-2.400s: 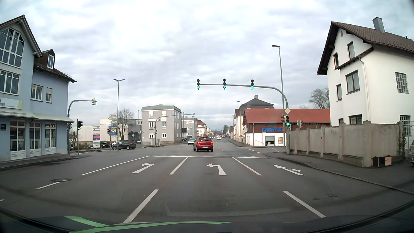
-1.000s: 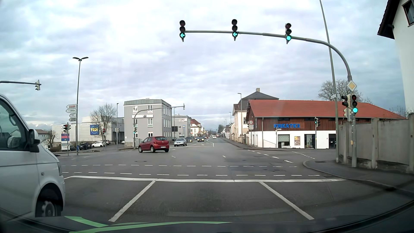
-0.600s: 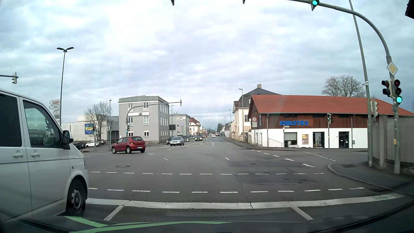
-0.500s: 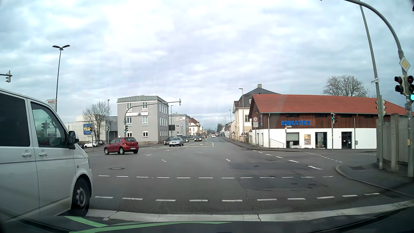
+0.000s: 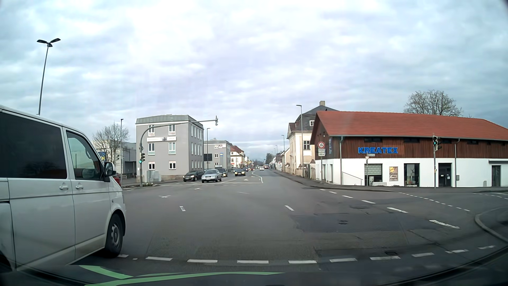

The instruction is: Follow the waypoints while adhering to traffic rules and regulations

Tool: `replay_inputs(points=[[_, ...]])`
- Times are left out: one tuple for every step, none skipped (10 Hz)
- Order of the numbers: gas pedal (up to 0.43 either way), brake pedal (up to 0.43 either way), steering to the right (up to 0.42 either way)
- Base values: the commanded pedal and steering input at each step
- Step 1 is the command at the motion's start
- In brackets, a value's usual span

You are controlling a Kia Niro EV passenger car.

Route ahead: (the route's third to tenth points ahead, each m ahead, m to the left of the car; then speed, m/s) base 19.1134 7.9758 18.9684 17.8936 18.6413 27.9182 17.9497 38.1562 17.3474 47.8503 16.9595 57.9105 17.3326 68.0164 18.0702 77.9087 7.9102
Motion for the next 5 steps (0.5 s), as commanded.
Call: replay_inputs(points=[[0.000,0.183,-0.010],[0.000,0.195,-0.012],[0.000,0.195,-0.016],[0.000,0.195,-0.031],[0.000,0.195,-0.044]])
